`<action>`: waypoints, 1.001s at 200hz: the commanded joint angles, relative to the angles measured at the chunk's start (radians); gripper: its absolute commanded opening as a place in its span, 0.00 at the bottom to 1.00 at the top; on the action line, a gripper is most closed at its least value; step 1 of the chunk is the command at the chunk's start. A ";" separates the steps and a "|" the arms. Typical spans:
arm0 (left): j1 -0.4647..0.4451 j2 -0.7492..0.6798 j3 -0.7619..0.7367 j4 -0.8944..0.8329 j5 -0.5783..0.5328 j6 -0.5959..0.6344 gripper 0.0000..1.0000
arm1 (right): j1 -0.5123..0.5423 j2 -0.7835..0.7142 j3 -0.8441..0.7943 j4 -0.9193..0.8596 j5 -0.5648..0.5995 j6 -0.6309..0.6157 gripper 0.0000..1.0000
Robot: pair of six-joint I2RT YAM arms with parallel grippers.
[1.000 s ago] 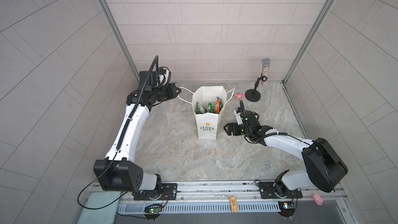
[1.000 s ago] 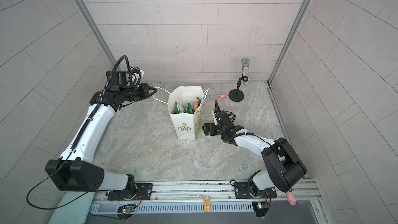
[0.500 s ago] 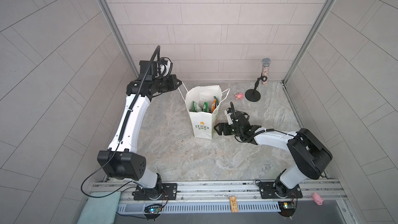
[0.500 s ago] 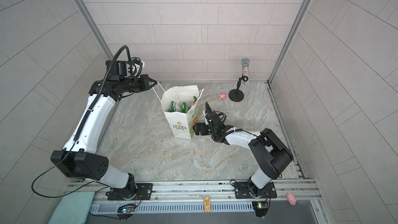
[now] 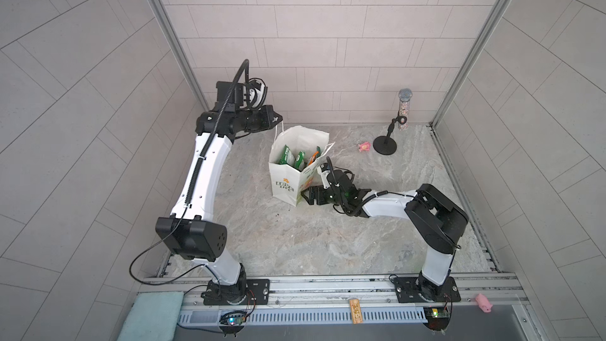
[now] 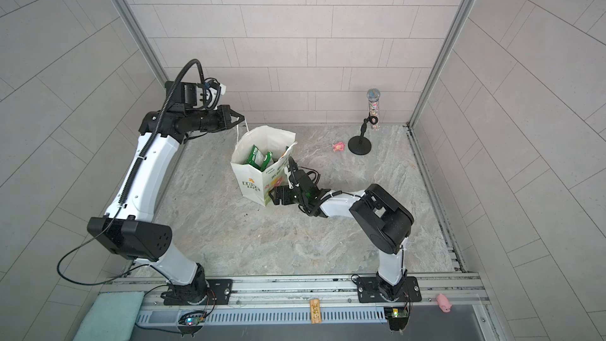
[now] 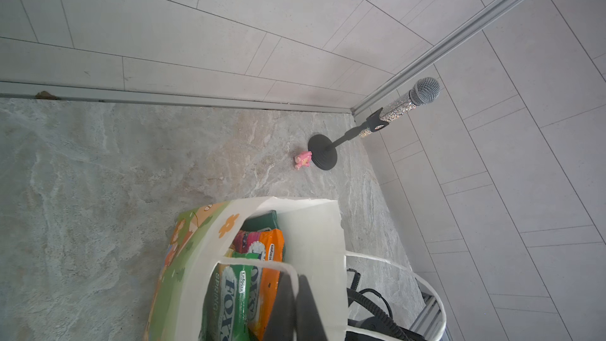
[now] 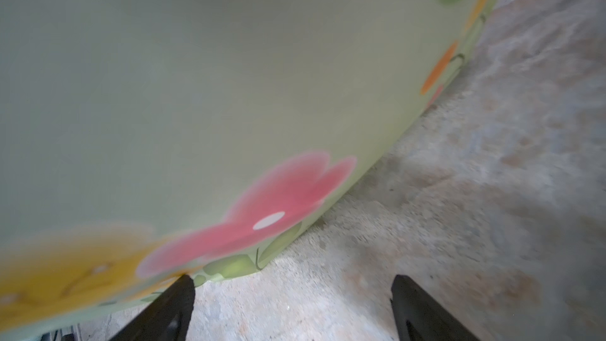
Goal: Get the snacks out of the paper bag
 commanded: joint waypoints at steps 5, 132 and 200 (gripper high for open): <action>-0.060 -0.003 0.069 0.029 0.021 0.031 0.00 | 0.004 0.050 0.051 0.063 -0.001 0.020 0.95; -0.245 -0.094 -0.102 0.089 -0.049 -0.027 0.00 | -0.034 -0.305 -0.292 -0.269 0.258 -0.029 0.97; -0.331 -0.213 -0.265 0.273 -0.129 -0.190 0.00 | -0.238 -0.633 -0.323 -0.597 0.433 -0.130 0.97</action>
